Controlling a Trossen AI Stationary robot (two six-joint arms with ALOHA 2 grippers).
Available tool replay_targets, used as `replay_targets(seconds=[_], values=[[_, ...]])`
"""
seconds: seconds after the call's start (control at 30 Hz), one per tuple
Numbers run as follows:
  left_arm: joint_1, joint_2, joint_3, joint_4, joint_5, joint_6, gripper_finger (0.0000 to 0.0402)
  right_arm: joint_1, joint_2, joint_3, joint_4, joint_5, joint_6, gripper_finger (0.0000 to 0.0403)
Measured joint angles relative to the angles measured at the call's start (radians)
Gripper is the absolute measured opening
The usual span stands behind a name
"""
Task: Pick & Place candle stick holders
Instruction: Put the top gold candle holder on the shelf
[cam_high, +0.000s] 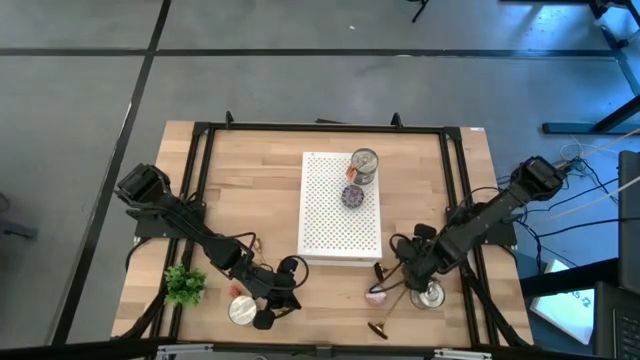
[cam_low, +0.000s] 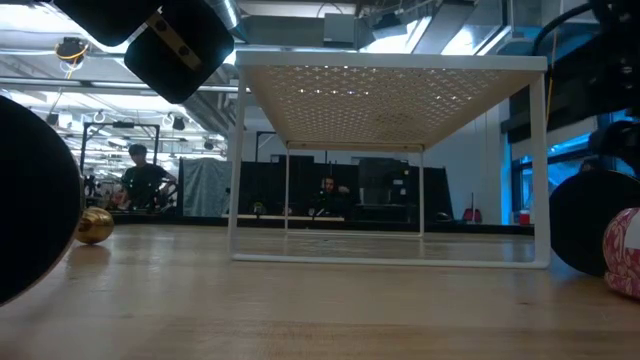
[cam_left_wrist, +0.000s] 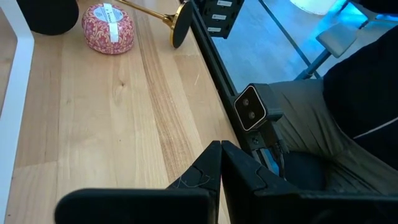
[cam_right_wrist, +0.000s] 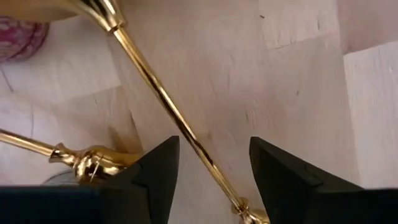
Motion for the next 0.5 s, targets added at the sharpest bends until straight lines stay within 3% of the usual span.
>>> replay_targets(seconds=[0.5], values=[[0.0,0.0,0.0,0.0,0.0,0.0,0.0006,-0.067,0.046,0.0,0.007,-0.083,0.059,0.0197]])
